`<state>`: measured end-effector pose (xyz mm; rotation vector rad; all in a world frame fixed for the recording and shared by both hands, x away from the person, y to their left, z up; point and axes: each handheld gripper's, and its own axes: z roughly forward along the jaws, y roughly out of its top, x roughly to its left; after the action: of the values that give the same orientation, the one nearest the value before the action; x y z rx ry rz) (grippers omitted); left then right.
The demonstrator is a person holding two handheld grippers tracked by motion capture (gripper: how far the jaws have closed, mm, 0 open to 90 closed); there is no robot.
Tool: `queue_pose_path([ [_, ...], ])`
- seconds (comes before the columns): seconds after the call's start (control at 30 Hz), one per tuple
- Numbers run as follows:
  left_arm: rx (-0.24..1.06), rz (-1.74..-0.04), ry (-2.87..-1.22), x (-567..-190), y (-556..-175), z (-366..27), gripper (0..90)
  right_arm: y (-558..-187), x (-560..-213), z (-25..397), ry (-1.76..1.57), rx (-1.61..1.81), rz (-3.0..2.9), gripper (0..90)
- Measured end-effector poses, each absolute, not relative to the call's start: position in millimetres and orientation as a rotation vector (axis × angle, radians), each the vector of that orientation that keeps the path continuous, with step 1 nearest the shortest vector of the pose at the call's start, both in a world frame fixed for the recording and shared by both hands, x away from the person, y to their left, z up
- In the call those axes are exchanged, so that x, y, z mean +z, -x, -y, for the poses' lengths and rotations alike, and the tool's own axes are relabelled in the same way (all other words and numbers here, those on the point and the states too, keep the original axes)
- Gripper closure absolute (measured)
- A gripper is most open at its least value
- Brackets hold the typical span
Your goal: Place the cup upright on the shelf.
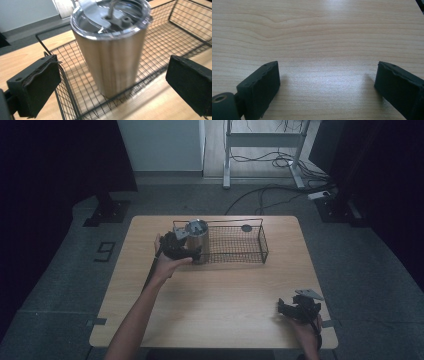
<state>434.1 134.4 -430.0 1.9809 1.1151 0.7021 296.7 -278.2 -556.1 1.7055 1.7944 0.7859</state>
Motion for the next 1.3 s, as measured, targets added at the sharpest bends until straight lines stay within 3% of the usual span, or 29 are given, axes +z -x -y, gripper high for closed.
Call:
queue_pose_path([
  [0.47,0.628,-1.044,-1.925,-440,-379,-151,0.0,-297,-556,278,-1.708,0.786,-1.794,6.0],
  [1.3,0.483,-1.074,-1.978,-500,-297,-170,1.3,-297,-556,278,-1.707,0.786,-1.794,6.1],
])
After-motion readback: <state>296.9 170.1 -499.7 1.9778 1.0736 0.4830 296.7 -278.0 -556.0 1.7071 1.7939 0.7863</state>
